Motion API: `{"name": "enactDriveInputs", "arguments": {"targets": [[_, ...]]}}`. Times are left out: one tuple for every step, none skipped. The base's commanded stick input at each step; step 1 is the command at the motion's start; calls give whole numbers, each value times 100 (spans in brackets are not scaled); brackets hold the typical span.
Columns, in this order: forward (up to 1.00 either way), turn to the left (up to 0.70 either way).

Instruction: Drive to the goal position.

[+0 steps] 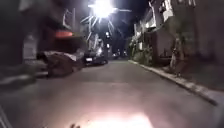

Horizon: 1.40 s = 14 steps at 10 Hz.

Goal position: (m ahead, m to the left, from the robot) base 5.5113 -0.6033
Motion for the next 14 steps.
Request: {"name": "enactDriveInputs", "arguments": {"targets": [[100, -27], [100, -21], [100, -2], [100, 0], [100, 0], [100, 0], [100, 0], [100, 0], [100, 0], [100, 0], [100, 0], [100, 0], [100, 0], [100, 0]]}}
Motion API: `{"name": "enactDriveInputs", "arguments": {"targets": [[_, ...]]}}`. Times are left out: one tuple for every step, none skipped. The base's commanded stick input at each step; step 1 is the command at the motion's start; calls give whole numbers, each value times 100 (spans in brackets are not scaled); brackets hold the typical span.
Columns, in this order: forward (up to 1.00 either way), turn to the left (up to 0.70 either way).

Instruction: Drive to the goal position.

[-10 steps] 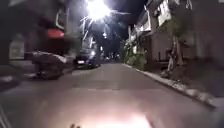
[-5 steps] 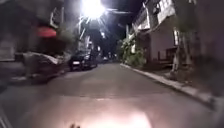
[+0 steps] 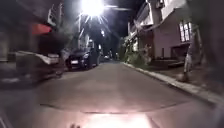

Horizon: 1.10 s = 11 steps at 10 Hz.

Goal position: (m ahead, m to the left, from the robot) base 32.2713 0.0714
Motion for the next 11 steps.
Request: {"name": "enactDriveInputs", "arguments": {"targets": [[100, 0], [100, 0], [100, 0], [100, 0], [100, 0], [100, 0], [100, 0], [100, 0], [100, 0], [100, -13], [100, -27]]}}
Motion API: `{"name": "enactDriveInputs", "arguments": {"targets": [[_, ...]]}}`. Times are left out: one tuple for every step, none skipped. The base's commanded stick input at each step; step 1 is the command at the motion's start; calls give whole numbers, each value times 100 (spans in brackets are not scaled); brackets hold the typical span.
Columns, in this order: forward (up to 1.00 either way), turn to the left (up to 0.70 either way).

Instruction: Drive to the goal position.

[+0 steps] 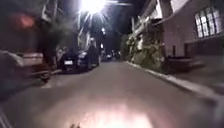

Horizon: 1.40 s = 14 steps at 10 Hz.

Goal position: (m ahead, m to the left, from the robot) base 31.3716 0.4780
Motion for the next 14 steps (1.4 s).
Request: {"name": "enactDriveInputs", "arguments": {"targets": [[100, -27], [100, -27], [100, -27], [100, 0], [100, 0], [100, 0], [100, 0], [100, 0], [100, 0], [100, 0], [100, 0], [100, 0], [100, 0], [100, 0]]}}
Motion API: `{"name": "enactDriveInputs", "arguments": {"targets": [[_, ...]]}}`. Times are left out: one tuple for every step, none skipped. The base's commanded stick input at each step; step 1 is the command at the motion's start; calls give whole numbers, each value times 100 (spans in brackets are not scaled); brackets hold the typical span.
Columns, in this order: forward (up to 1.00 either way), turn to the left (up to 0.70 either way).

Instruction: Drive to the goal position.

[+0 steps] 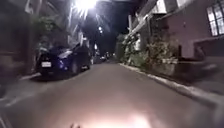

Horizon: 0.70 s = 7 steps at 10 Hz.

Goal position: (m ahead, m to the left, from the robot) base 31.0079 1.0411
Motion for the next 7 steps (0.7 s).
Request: {"name": "enactDriveInputs", "arguments": {"targets": [[100, 0], [100, 0], [100, -2], [100, -20], [100, -27], [100, -27], [100, -27]]}}
